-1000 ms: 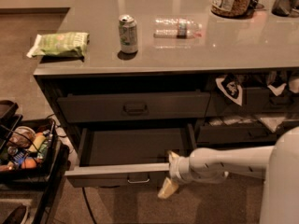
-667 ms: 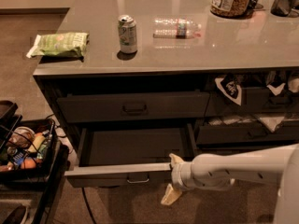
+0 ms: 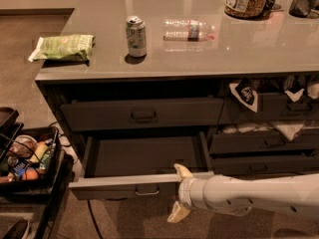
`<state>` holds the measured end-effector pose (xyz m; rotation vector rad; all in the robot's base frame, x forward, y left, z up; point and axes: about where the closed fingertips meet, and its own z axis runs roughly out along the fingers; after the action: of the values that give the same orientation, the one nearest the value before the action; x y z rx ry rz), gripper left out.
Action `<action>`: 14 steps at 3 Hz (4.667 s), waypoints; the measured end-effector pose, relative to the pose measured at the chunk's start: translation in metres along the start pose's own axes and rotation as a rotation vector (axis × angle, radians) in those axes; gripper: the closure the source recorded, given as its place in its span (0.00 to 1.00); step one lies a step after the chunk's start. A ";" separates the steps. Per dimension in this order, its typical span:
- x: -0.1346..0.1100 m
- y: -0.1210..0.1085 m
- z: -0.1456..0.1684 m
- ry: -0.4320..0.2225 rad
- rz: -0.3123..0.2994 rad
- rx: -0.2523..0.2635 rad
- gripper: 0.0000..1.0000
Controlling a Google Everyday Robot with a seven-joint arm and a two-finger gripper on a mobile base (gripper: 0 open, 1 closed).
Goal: Open middle drawer
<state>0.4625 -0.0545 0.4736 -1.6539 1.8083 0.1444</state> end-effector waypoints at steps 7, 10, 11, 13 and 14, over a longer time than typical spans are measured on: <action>0.003 -0.040 -0.023 -0.132 -0.100 0.050 1.00; 0.018 -0.113 0.034 -0.023 -0.118 0.005 1.00; 0.021 -0.122 0.057 -0.043 -0.124 -0.020 1.00; 0.043 -0.110 0.079 -0.083 -0.071 -0.088 1.00; 0.067 -0.094 0.087 -0.007 0.013 -0.180 1.00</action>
Offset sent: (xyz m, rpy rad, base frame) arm 0.0000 0.0000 0.0000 0.0000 0.0000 0.0000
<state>0.5851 -0.0849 0.4032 -1.7620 1.8463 0.3265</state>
